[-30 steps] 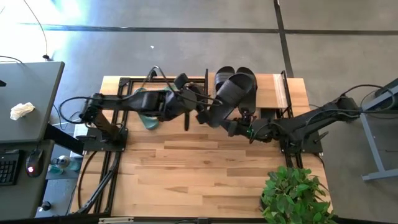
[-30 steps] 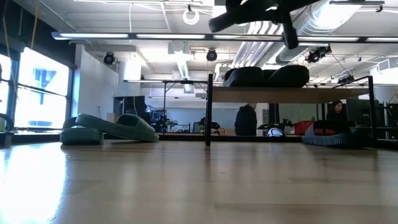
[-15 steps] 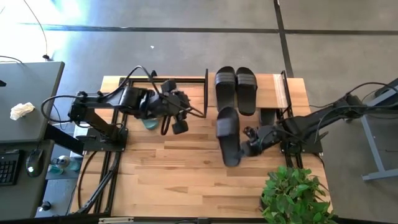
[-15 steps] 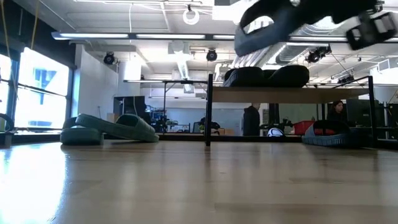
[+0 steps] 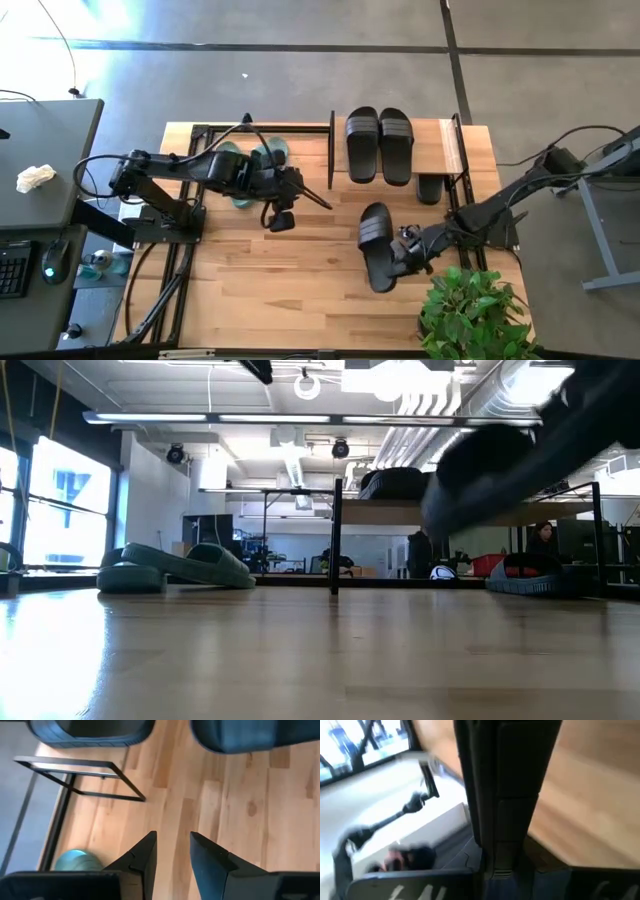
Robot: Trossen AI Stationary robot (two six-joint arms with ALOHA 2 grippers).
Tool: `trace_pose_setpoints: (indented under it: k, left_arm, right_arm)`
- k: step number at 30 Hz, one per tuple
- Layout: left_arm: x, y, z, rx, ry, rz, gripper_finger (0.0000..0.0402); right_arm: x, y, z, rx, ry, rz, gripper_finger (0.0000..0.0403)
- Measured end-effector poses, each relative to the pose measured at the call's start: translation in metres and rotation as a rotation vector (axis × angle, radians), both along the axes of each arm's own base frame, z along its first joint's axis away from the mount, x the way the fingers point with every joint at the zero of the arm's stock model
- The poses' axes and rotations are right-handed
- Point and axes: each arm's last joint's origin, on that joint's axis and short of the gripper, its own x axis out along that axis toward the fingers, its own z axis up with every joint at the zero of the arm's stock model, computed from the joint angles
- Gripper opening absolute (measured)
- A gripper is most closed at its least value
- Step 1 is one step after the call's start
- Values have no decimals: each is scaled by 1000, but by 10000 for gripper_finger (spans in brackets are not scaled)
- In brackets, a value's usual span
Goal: Pick and place slides into the shelf
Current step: Put the black slipper under the shelf
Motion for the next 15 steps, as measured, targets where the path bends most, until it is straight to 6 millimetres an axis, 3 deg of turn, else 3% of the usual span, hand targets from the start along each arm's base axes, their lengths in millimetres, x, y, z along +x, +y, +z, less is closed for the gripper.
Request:
trace_pose_setpoints:
  k: [3, 8, 15]
  left_arm:
    - [2, 0, -8, -19, 10, 6, 91]
    - [5, 0, -23, -20, 20, 9, 81]
    - [13, -2, -66, -69, 28, -3, 68]
  right_arm:
    - [-12, -1, -24, 2, 25, -96, 35]
    - [-24, -5, -45, -7, 17, -195, 35]
    - [-38, -18, -72, 13, 9, -336, 35]
